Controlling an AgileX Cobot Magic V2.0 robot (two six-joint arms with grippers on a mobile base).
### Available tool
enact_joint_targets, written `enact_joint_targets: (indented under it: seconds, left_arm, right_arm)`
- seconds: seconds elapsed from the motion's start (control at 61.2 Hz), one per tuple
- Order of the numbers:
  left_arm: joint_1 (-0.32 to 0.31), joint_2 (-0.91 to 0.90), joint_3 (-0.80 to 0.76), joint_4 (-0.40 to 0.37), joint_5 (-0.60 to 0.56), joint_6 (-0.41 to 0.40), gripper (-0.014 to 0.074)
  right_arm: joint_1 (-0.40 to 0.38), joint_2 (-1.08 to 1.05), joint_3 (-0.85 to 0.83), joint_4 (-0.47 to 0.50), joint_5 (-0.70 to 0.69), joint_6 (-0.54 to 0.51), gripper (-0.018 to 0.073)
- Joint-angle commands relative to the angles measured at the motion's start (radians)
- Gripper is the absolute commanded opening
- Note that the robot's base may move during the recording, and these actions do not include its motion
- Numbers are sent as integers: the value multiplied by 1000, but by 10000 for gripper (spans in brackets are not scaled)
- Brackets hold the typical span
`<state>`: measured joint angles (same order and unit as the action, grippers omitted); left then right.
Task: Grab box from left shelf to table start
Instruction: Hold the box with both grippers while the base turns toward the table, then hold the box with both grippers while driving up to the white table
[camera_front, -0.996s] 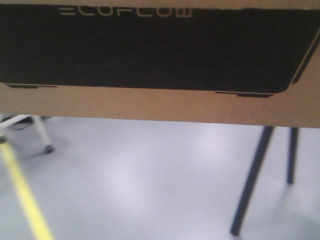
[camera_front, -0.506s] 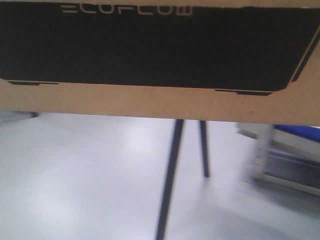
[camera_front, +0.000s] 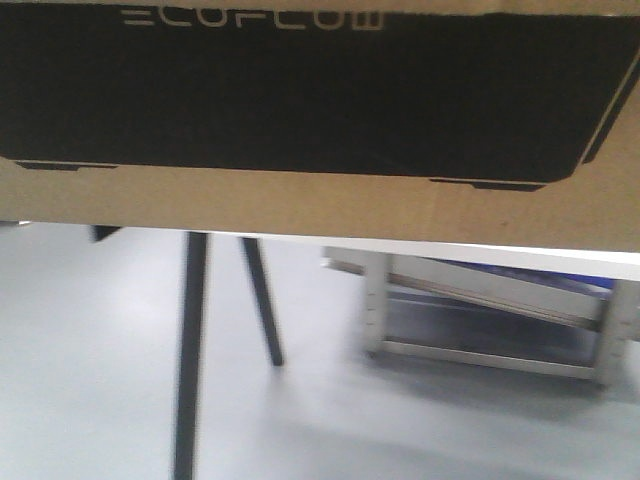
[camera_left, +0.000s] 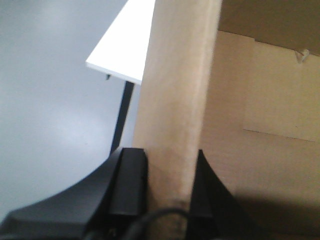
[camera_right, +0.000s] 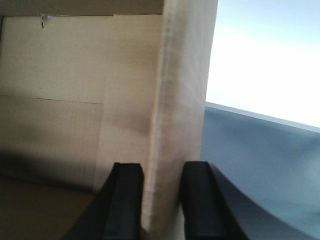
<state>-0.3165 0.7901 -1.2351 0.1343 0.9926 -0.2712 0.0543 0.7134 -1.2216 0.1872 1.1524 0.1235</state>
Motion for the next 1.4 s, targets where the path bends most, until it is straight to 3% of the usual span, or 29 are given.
enact_joint_targets:
  seconds: [0.0,1.388]
  left_arm:
    - [9,-13,-43,85,-190,-38,-85]
    - [9,-9,-43,83,-158,-38,-85]
  right_arm:
    - [-7,-1,-26,-109,-89,-10,18]
    - [-7,-1,-26,-109,-89,-10,18]
